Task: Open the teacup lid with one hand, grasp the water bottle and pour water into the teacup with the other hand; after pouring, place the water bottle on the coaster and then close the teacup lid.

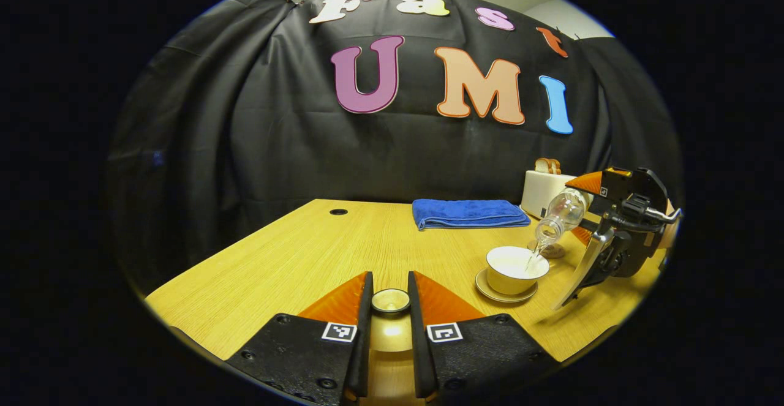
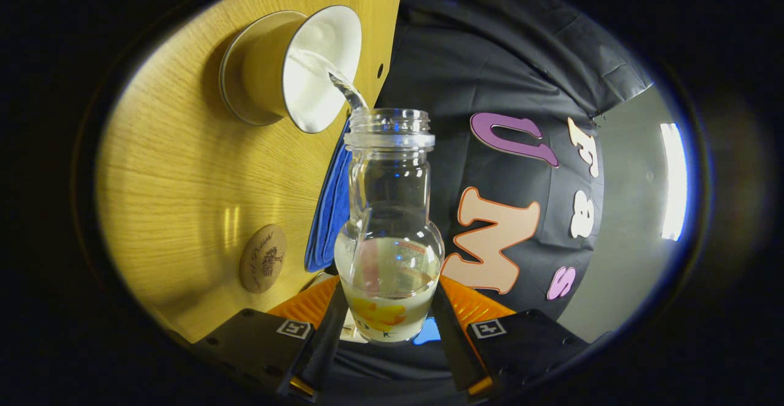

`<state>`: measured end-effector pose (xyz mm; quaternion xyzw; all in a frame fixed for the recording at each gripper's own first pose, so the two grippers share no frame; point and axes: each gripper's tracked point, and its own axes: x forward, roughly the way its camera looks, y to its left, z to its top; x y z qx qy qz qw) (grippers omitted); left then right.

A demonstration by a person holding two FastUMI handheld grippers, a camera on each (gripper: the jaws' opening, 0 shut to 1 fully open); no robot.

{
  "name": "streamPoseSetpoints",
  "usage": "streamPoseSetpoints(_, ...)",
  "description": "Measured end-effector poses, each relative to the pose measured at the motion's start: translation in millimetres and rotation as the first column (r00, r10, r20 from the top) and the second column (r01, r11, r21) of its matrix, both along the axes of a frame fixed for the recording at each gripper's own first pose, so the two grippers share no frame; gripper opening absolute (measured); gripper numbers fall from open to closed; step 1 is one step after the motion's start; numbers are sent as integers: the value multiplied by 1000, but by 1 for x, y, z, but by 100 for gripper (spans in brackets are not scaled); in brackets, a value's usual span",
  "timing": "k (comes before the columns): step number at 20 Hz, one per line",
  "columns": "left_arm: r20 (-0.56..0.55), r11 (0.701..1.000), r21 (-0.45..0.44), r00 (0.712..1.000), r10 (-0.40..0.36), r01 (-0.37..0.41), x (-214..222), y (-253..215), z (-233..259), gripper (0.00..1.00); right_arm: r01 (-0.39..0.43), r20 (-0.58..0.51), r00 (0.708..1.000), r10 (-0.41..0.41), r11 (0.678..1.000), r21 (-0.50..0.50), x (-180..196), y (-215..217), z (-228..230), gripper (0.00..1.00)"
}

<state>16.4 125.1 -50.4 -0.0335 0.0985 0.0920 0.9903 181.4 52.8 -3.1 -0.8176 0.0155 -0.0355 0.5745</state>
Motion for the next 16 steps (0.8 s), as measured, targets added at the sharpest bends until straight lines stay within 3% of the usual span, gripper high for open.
streamPoseSetpoints(16,2,1000,8,1000,3,-3,1,1,2,27,-52,75,995,65,986,-160,0,13,30,77)
